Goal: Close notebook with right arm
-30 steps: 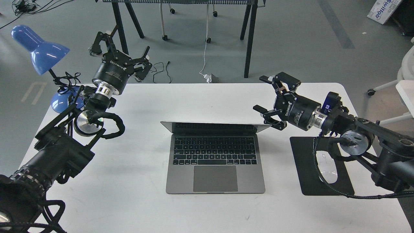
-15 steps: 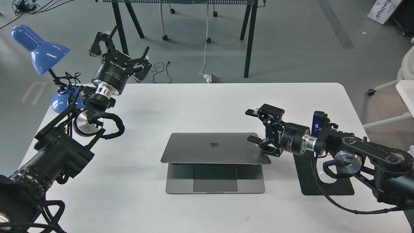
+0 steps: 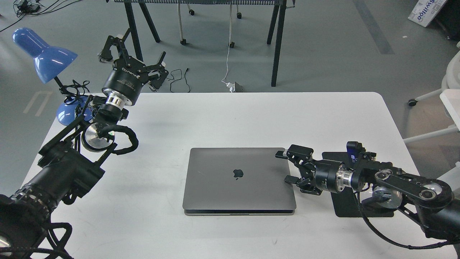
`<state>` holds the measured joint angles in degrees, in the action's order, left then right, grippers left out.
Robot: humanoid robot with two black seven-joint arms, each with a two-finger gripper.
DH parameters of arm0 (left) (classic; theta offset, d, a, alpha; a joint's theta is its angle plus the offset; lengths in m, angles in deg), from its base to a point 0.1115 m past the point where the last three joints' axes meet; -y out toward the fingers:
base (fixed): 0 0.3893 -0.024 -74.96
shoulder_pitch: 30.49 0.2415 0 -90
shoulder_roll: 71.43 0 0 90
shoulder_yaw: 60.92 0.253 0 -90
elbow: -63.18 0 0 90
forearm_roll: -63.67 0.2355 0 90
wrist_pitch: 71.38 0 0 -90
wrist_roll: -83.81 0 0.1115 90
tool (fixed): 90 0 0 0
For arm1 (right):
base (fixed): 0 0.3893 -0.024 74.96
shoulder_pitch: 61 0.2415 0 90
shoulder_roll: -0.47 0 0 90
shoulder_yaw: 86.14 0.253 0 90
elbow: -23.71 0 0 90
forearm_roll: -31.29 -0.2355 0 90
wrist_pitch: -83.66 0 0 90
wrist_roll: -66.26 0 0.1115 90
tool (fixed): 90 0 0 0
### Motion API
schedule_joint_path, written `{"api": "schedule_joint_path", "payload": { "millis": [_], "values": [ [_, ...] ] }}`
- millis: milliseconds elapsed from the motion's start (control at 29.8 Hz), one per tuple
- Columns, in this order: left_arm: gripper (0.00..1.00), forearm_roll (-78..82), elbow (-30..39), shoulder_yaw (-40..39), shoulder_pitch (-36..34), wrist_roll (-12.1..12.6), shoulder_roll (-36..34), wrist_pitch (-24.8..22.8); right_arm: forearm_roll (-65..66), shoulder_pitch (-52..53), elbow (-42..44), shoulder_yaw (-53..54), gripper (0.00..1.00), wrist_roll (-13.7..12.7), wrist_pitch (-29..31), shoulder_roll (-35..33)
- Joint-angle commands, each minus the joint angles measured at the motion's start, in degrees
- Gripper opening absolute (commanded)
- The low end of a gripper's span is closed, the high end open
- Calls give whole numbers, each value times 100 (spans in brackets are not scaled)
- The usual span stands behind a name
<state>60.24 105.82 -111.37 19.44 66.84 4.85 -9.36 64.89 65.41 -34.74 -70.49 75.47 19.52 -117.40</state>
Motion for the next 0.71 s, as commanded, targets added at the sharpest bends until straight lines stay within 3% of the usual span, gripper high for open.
{"api": "schedule_joint_path", "payload": {
  "millis": [0,672],
  "values": [
    [100,0,-2,0,-1,-8,1,3,6,-2,-1,-1,100,-6,-2,1],
    [100,0,7,-9,-1,-8,1,3,76,-11,-1,-203,100,-50,-19,45]
  ]
}}
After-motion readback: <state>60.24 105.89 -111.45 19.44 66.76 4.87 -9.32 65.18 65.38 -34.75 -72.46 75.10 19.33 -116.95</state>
